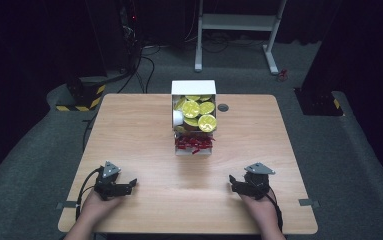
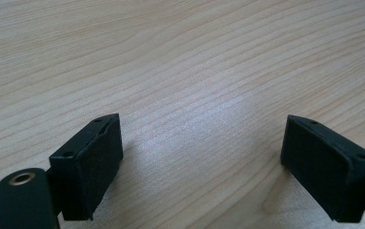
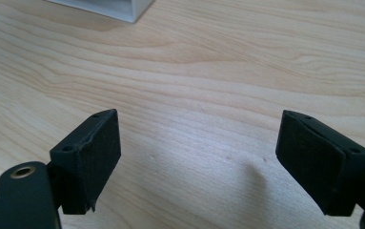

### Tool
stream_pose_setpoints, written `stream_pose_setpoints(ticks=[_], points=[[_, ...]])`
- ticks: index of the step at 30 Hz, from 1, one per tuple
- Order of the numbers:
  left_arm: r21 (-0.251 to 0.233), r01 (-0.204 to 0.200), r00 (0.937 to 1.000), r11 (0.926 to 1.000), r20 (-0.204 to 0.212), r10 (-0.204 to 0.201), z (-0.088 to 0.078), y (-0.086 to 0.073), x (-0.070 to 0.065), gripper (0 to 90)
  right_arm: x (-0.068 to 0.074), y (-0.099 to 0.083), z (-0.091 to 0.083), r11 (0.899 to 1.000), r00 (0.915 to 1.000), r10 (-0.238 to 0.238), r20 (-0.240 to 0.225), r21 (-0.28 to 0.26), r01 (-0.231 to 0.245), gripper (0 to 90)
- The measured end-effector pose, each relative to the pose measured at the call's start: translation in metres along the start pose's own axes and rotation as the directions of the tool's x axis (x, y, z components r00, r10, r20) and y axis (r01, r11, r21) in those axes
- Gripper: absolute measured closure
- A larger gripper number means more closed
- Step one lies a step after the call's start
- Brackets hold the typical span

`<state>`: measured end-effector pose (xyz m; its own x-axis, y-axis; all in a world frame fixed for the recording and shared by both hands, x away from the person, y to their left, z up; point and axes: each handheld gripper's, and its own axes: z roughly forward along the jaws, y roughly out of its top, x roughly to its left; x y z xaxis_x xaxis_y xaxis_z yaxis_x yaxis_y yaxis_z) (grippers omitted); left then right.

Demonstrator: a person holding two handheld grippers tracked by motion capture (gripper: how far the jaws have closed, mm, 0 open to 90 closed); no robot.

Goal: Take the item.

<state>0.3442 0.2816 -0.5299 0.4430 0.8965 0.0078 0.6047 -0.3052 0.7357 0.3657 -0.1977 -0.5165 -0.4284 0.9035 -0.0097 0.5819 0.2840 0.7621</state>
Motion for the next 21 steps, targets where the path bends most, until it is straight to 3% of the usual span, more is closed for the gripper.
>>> stream_pose_setpoints(ticks=[11,21], points=[[0.000,0.000,1.0000,1.0000,0.001,0.000,0.000,0.000,0.000,14.4,0.015,0.003,-0.003,0.998,0.9986,-0.031,-0.043,-0.051,0.029,14.0],[0.001,-0.001,1.0000,1.0000,0.004,0.001,0.000,0.000,0.000,14.4,0.025,0.006,-0.004,0.996,0.9978,-0.022,-0.062,-0.086,0.017,13.9]])
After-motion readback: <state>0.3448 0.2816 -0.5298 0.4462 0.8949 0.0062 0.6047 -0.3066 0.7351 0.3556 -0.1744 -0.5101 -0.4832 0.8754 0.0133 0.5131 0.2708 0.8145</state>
